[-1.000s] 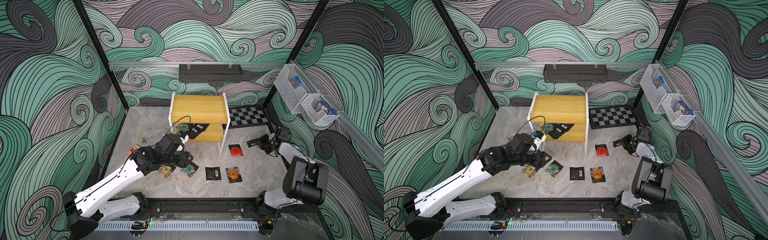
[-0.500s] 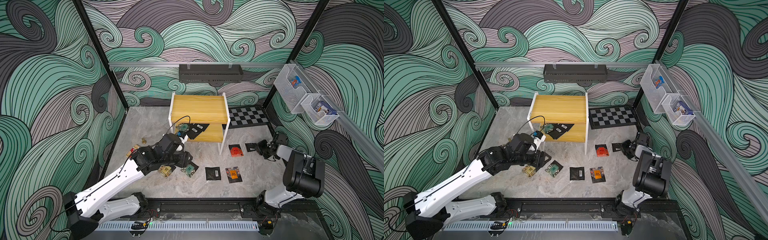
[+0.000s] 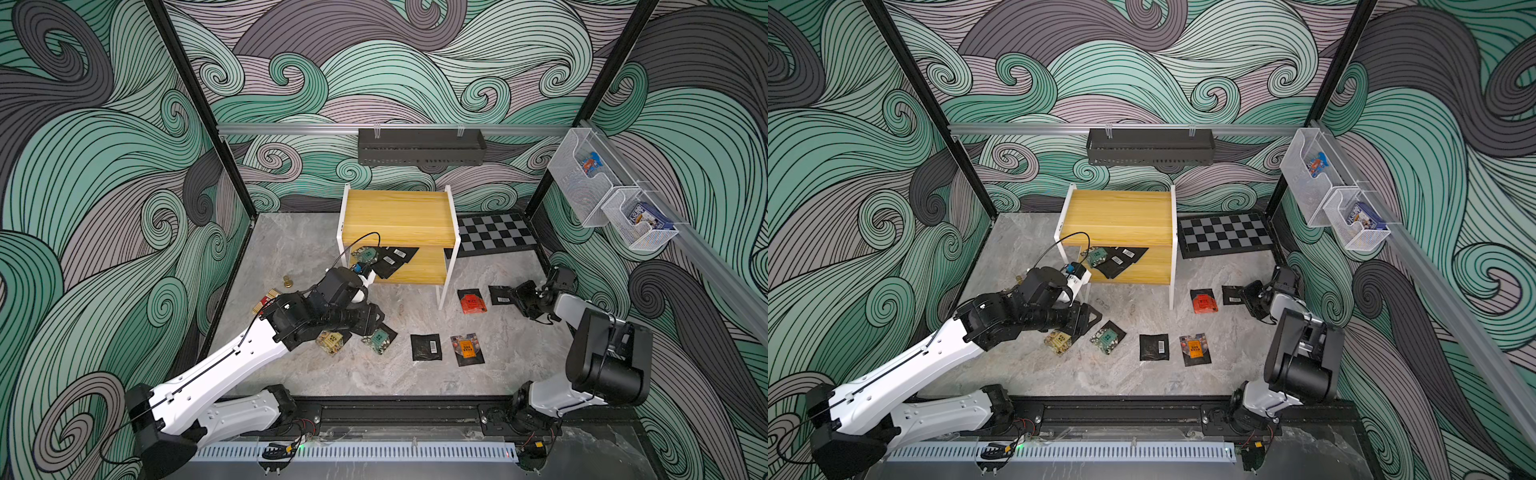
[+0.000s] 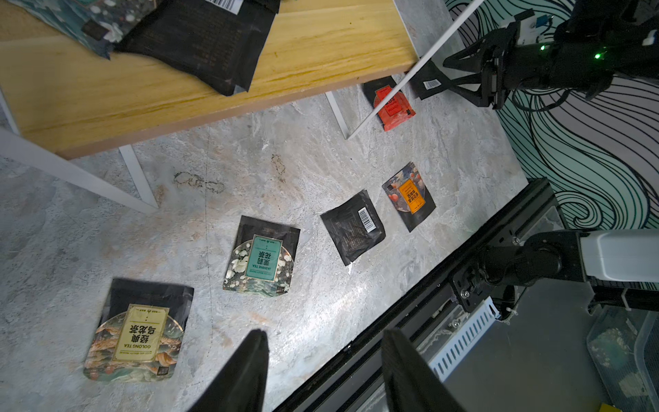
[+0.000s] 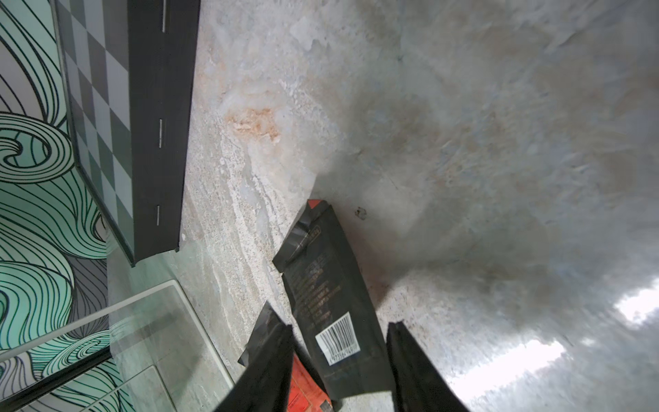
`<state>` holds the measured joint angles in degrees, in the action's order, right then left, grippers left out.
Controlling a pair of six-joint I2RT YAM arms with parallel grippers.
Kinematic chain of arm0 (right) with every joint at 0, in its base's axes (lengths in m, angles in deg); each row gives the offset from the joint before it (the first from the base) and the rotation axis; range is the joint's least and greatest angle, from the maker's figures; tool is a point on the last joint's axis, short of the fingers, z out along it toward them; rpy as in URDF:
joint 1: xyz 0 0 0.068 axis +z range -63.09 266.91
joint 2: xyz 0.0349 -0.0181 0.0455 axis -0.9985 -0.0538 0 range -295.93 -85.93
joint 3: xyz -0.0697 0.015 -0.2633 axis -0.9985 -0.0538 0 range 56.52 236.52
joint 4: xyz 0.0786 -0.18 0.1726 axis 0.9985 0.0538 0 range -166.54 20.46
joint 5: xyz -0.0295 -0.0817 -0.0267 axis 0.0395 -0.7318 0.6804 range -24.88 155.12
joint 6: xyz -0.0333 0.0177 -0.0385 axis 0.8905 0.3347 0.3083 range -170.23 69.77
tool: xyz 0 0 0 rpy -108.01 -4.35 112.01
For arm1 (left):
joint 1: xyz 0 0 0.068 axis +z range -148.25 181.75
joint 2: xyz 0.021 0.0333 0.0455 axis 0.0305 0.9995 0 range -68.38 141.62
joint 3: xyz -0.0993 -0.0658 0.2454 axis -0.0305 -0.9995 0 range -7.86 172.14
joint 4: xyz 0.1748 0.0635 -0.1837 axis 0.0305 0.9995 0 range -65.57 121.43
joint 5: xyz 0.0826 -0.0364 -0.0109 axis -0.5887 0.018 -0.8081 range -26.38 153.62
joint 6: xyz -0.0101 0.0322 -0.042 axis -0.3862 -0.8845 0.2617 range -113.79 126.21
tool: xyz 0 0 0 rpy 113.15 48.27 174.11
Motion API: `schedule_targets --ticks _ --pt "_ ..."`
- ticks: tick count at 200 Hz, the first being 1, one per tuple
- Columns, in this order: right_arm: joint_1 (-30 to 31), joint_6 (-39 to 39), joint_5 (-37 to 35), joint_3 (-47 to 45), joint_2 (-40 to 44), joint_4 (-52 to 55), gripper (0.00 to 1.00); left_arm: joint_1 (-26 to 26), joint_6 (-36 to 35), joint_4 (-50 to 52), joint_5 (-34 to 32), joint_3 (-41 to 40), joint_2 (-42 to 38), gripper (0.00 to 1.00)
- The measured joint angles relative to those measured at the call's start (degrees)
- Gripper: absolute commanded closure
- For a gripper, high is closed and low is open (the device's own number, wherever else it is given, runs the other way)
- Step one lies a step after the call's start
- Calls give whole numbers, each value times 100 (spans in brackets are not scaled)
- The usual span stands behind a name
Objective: Remove the tea bags from the shelf
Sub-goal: Place the tea bag at the center of the board, then pick up the tea bag from the shelf.
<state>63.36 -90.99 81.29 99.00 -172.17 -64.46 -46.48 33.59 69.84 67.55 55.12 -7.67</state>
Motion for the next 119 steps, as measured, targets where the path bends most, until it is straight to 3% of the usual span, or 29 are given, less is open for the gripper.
schedule_targets --ticks 38,119 --pt "0 9 -72 13 380 251 39 11 0 2 -44 0 -92 45" --pt "155 74 -11 249 1458 1003 37 24 0 20 -109 2 -201 45"
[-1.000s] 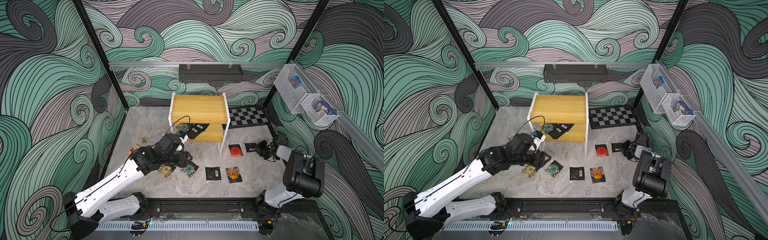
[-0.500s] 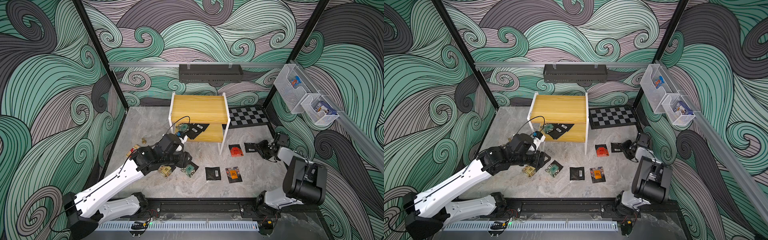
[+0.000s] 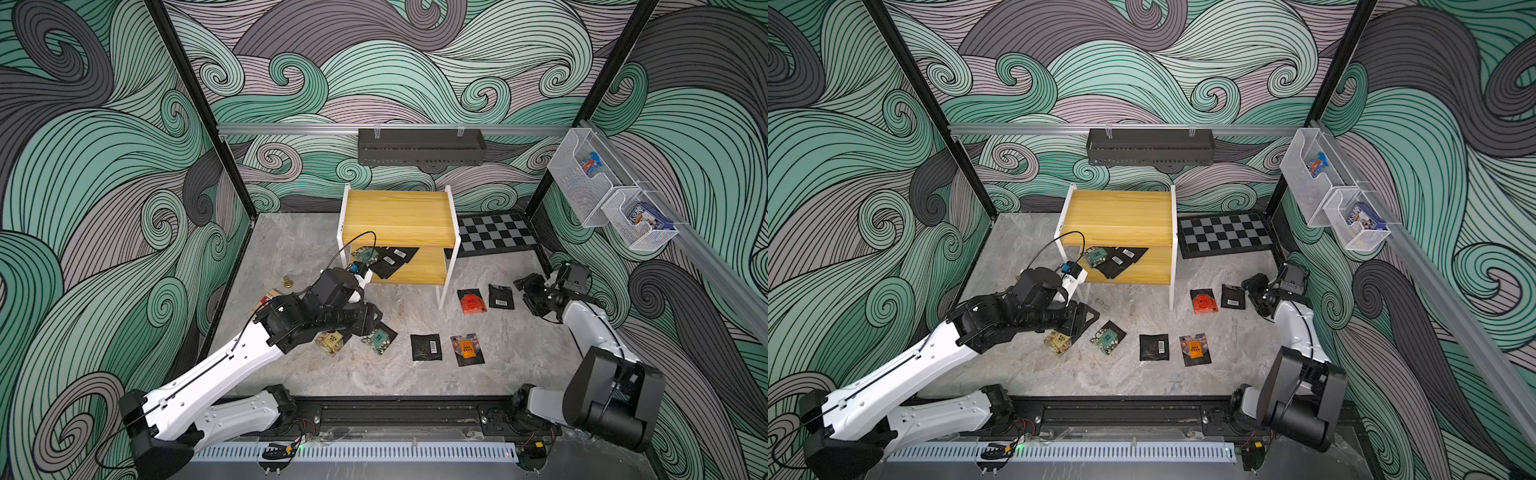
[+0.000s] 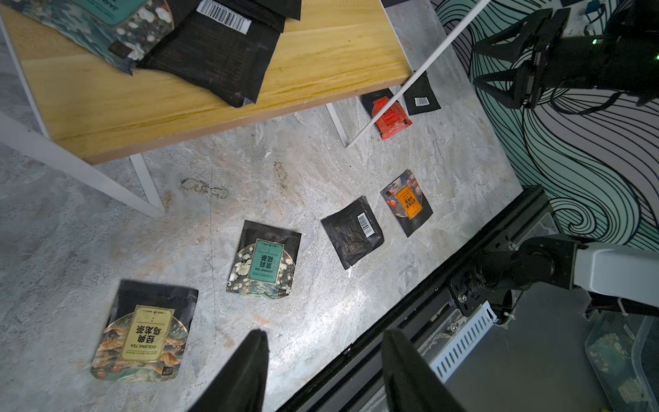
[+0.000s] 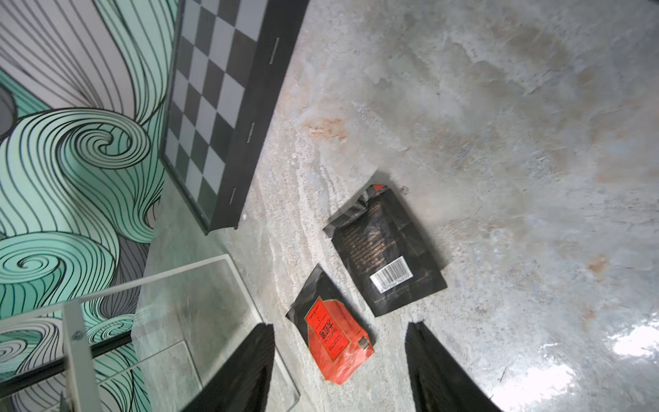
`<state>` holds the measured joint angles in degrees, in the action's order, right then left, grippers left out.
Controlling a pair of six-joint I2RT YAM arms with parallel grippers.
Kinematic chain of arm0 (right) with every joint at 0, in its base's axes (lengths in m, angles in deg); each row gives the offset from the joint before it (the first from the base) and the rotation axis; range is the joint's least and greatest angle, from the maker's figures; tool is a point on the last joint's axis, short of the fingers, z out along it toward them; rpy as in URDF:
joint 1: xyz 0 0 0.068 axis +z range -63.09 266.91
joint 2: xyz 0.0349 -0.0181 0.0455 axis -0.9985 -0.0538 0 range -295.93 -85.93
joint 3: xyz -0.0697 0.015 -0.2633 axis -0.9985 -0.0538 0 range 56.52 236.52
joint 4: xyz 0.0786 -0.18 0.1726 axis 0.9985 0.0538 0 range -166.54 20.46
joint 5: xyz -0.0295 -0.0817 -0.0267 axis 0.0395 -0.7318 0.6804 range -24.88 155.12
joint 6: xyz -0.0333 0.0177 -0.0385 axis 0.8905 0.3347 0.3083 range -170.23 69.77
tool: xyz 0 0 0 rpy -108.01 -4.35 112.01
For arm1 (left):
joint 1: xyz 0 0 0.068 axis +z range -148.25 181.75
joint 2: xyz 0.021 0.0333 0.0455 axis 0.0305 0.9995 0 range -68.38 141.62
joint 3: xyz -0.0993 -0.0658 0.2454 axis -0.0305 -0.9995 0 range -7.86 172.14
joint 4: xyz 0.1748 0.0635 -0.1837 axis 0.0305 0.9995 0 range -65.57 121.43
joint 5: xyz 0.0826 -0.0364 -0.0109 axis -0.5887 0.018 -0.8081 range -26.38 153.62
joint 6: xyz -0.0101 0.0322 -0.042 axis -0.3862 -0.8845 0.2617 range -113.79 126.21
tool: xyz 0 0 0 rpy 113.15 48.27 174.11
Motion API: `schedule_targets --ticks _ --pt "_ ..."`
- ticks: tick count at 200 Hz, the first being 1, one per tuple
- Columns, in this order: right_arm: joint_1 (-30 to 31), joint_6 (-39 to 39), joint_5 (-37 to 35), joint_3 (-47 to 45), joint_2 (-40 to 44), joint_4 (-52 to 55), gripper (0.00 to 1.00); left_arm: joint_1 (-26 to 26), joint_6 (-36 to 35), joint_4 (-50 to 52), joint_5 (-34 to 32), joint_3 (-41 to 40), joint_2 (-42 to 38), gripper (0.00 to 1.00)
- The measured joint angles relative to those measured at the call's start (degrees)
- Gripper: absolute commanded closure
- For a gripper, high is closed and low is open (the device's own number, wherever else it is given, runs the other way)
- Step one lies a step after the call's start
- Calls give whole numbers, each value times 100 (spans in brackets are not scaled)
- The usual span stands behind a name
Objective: Remove the tea bags from the shelf
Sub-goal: Pick up the tea bag from the shelf.
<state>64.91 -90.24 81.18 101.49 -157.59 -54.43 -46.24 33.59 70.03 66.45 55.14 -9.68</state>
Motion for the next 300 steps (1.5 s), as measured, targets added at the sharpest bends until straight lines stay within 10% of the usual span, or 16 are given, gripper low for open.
schedule_targets --ticks 104,300 --pt "1467 299 444 459 1014 671 38 389 157 208 -118 -2 -323 44" --pt "2763 1086 1482 1058 1816 1047 47 2848 763 232 962 -501 -778 46"
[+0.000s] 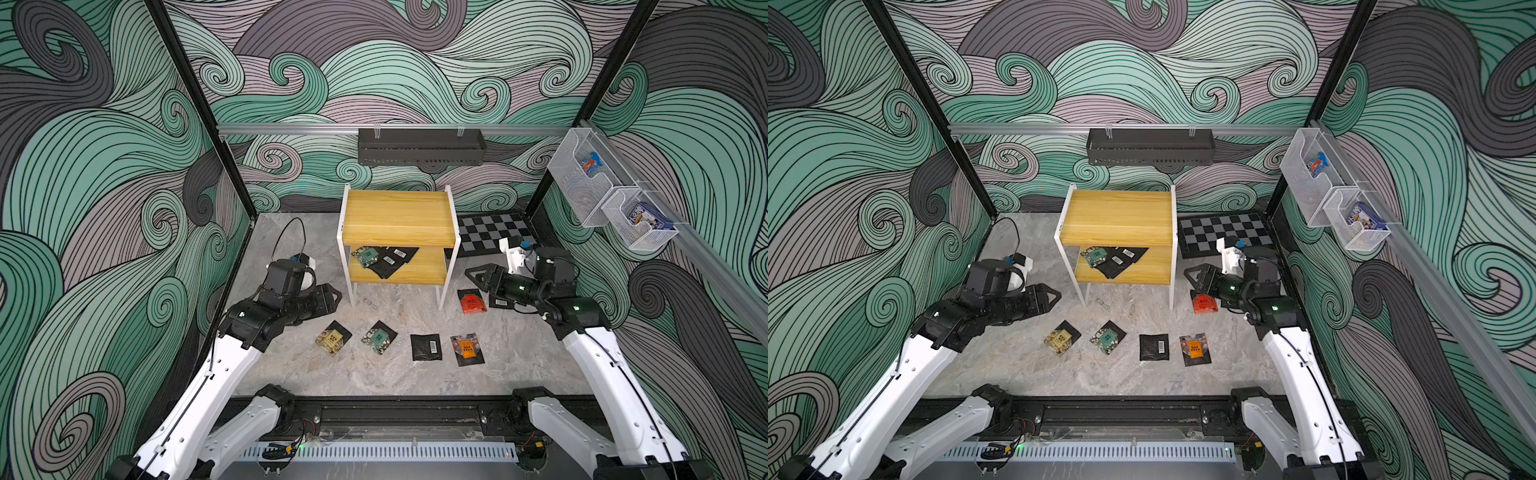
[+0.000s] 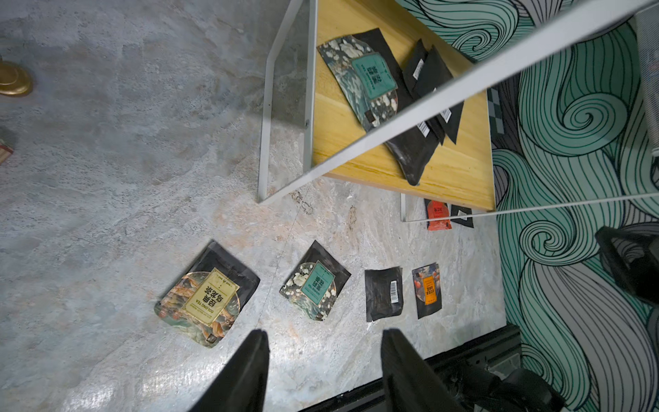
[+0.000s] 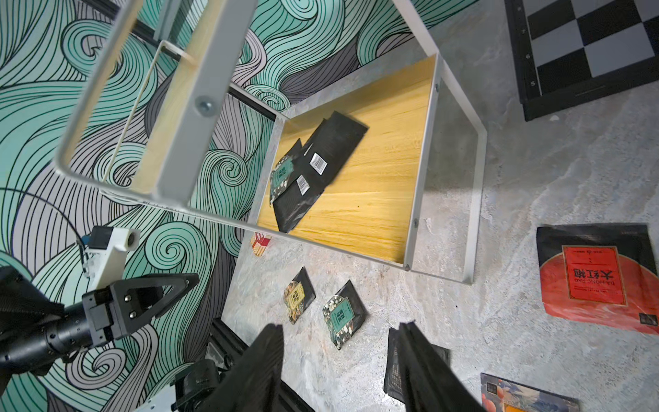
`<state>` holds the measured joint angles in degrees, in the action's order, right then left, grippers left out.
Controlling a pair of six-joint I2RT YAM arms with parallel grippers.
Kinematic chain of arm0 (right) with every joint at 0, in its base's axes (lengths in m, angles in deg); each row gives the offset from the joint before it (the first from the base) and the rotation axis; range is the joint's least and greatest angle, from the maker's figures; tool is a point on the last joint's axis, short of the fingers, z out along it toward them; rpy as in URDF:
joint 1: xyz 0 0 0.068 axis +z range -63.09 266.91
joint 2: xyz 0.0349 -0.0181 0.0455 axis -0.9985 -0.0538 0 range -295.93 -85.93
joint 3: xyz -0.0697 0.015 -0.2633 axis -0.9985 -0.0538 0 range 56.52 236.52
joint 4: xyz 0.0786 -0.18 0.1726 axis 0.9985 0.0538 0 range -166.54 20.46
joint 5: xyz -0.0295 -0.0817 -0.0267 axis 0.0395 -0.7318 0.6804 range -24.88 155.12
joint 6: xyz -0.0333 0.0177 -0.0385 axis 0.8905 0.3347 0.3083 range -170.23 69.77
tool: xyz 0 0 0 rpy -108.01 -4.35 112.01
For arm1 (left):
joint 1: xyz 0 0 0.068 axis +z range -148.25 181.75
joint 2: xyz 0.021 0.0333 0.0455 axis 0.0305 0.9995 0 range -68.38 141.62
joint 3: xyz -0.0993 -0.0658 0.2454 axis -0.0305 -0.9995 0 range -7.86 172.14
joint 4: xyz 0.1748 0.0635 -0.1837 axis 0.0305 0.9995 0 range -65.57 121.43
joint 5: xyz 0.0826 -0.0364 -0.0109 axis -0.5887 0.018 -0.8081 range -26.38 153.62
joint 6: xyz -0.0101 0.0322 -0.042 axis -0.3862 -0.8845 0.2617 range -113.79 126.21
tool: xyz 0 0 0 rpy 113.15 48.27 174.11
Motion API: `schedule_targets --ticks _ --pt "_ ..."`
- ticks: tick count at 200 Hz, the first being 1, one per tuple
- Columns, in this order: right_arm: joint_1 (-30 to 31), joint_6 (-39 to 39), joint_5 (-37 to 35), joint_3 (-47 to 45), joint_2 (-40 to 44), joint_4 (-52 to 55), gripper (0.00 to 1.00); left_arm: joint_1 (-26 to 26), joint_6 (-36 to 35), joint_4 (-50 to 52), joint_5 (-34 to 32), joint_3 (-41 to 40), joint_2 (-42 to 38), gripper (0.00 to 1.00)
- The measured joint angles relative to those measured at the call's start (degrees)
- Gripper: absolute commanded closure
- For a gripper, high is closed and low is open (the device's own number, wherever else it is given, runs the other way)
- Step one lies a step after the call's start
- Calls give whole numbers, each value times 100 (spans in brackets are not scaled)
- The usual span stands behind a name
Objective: Remove the tea bags from the shelf
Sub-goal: Pick up the tea bag from the shelf.
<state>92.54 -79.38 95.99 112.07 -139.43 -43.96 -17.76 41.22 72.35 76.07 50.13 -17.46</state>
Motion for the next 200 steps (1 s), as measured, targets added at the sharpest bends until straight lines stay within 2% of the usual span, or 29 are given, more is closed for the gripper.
schedule_targets --ticks 89,147,200 --pt "284 146 125 293 -52 -59 51 616 177 -326 295 0 422 46" --pt "380 192 122 356 -127 -70 54 1086 374 -942 785 4 1012 44" --pt "411 197 120 365 -164 -87 53 1244 476 -1578 1388 101 1718 34"
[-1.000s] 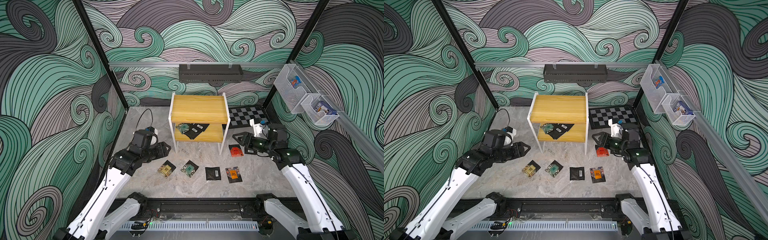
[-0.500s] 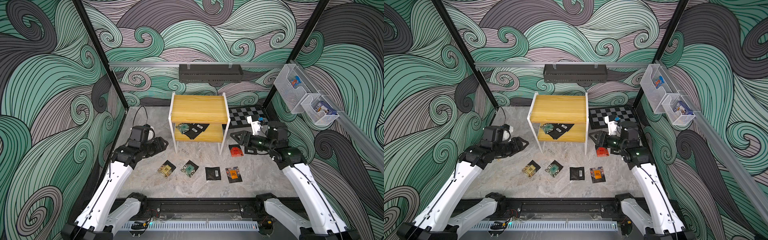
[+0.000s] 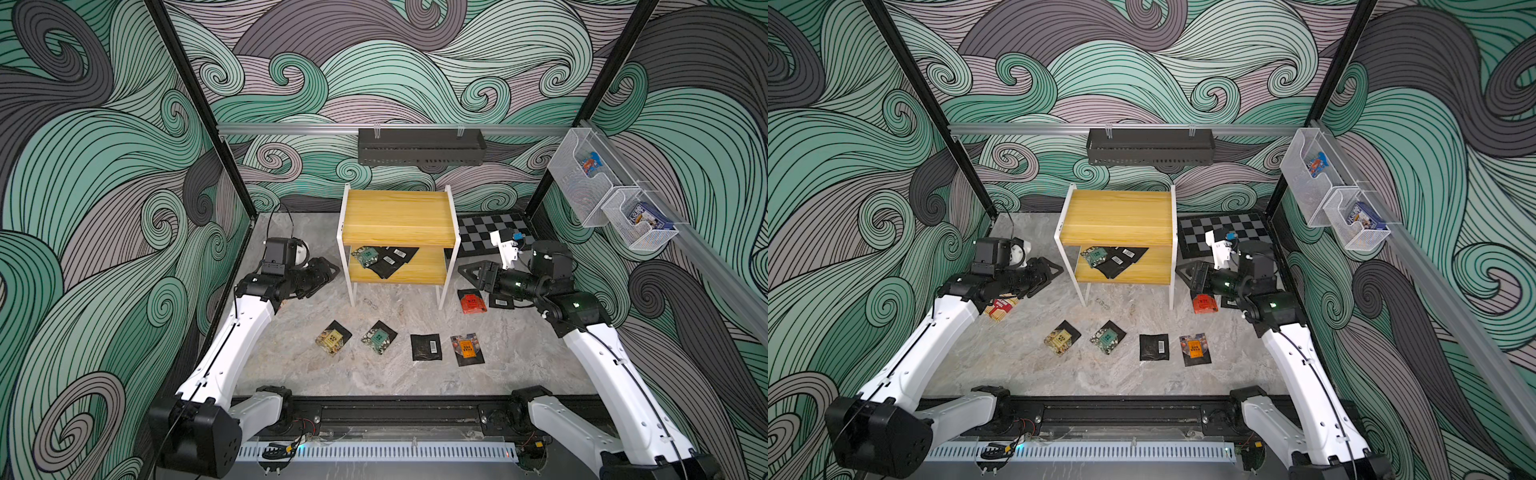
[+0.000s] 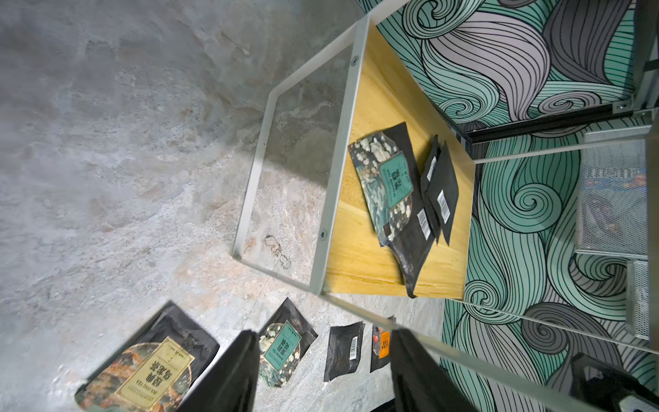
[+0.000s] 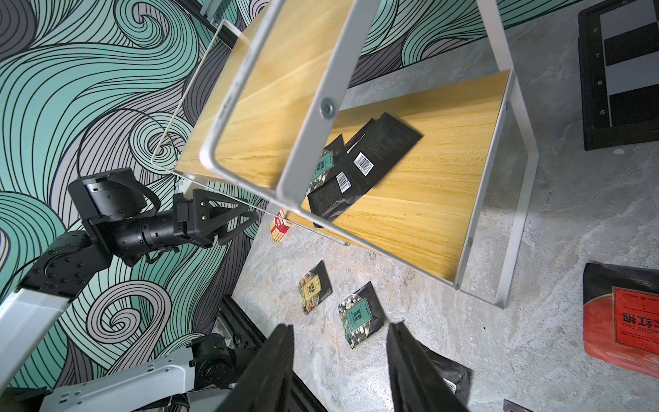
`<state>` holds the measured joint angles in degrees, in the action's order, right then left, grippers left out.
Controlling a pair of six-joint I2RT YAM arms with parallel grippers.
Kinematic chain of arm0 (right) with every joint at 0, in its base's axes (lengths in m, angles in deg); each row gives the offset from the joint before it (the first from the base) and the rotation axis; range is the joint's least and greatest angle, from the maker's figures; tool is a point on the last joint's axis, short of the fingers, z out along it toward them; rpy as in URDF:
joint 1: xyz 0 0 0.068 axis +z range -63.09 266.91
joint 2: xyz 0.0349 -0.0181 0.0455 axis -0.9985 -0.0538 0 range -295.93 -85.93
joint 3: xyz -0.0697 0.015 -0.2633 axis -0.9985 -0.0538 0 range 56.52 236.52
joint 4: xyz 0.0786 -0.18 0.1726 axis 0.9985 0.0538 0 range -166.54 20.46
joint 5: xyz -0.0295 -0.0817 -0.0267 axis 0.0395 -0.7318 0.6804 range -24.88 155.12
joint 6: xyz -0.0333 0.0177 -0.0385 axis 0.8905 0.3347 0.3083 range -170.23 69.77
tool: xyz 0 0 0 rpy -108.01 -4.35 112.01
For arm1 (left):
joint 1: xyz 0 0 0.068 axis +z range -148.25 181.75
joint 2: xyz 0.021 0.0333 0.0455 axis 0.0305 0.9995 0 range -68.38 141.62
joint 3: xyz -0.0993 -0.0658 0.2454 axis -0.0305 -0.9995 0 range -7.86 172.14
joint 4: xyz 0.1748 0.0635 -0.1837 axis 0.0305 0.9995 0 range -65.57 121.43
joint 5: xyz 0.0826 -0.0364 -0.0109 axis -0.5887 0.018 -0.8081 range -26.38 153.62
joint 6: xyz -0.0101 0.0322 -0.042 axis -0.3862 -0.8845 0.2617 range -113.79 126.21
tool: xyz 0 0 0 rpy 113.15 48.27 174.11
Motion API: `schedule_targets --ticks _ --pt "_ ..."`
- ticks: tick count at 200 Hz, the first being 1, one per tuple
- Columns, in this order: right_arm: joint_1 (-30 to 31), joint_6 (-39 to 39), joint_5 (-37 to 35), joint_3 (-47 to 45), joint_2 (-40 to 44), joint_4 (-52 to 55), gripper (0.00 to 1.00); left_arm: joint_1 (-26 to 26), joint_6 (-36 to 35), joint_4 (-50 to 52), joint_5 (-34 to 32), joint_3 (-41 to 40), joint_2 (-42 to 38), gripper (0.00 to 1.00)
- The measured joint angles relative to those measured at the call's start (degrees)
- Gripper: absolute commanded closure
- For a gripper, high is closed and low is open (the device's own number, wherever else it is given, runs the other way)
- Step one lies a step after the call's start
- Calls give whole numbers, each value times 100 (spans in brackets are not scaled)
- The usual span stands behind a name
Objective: Remove the tea bags from the shelf
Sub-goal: Pick up the tea bag from the shelf.
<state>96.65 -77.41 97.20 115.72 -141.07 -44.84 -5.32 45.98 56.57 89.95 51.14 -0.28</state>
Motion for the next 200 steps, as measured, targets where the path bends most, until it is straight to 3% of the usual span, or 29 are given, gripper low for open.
schedule_targets --ticks 77,131,200 --pt "59 -17 -2 -2 2 -66 53 332 295 -1145 1045 146 1200 34" --pt "59 -39 -7 -74 24 -72 52 356 269 -1187 1679 1003 2260 34" --pt "87 -79 -48 -149 116 -92 53 295 70 -988 2046 1453 2918 36"
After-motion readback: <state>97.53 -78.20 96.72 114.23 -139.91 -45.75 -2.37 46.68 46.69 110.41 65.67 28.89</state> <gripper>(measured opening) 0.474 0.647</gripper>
